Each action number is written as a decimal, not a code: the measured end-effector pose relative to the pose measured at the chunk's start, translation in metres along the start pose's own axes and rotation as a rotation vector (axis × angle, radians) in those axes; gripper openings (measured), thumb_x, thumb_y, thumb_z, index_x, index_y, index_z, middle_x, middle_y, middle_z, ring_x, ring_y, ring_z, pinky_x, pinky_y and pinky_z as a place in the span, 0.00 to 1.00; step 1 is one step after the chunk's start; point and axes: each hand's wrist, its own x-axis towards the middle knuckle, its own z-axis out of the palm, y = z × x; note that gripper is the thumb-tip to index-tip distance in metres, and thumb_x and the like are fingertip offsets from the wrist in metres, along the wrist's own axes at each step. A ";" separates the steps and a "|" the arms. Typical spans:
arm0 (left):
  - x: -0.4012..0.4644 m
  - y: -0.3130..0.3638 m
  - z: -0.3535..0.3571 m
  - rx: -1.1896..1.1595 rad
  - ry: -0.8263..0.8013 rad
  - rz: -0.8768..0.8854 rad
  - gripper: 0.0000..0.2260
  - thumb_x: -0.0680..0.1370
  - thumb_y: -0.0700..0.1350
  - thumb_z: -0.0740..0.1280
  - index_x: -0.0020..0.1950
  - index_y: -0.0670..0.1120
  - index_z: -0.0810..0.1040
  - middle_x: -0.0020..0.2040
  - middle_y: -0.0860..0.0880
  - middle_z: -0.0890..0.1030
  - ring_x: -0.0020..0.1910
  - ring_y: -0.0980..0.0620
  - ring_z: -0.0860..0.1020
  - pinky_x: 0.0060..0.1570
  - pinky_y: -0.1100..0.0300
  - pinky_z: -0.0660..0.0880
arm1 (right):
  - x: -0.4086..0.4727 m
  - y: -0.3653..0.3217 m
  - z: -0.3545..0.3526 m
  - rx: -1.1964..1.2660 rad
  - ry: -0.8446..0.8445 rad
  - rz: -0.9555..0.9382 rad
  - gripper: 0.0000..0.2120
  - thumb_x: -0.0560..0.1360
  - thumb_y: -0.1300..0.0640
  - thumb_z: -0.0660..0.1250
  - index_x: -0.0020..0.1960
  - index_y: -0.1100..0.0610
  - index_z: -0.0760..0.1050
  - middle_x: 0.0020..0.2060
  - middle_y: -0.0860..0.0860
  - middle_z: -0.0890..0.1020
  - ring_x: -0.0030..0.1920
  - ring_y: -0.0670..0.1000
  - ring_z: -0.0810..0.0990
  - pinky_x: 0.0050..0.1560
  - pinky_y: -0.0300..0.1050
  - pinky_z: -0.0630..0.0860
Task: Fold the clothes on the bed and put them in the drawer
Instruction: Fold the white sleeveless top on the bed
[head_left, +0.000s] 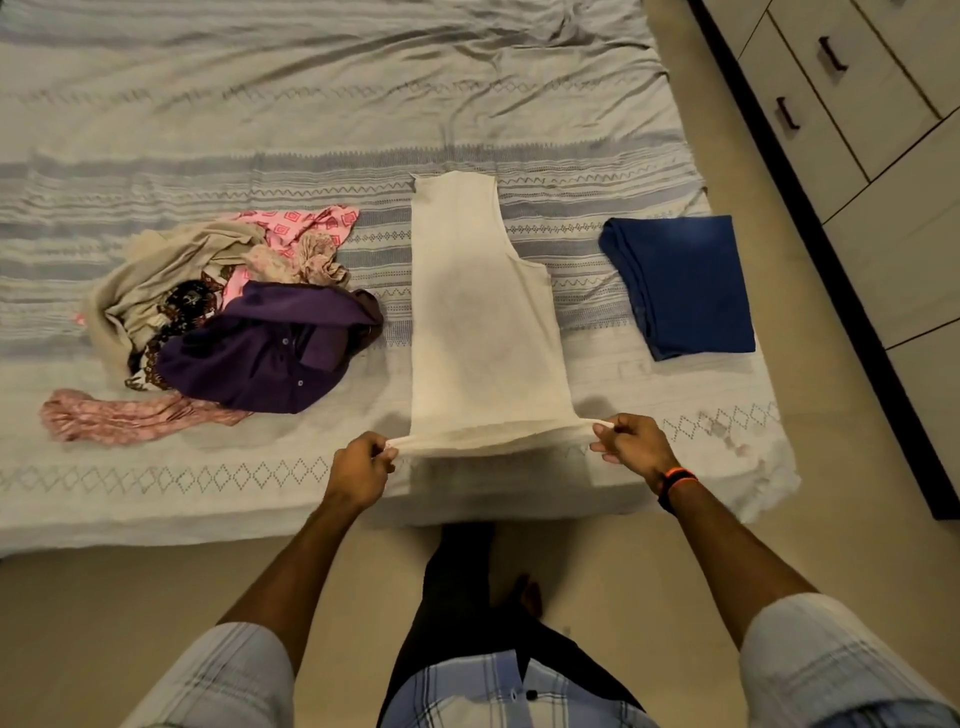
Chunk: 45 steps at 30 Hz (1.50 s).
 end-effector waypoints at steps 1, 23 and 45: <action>0.009 0.004 0.000 -0.041 0.009 -0.016 0.05 0.80 0.44 0.66 0.44 0.49 0.76 0.41 0.47 0.84 0.43 0.47 0.83 0.48 0.47 0.81 | 0.007 -0.007 0.002 0.016 0.019 0.006 0.03 0.79 0.61 0.67 0.49 0.61 0.79 0.47 0.57 0.84 0.44 0.52 0.85 0.49 0.47 0.81; 0.315 0.082 0.015 -0.064 0.084 -0.199 0.10 0.81 0.49 0.65 0.46 0.44 0.80 0.33 0.49 0.81 0.37 0.49 0.83 0.49 0.52 0.81 | 0.282 -0.121 0.052 -0.114 0.188 0.086 0.10 0.77 0.55 0.71 0.46 0.63 0.80 0.39 0.54 0.82 0.34 0.48 0.82 0.38 0.46 0.80; 0.201 0.014 0.083 -0.056 -0.099 -0.495 0.21 0.72 0.50 0.77 0.58 0.39 0.79 0.52 0.43 0.81 0.54 0.42 0.79 0.51 0.54 0.74 | 0.203 0.001 0.068 -0.033 0.022 0.385 0.15 0.70 0.49 0.77 0.49 0.58 0.83 0.46 0.52 0.85 0.49 0.55 0.83 0.50 0.51 0.80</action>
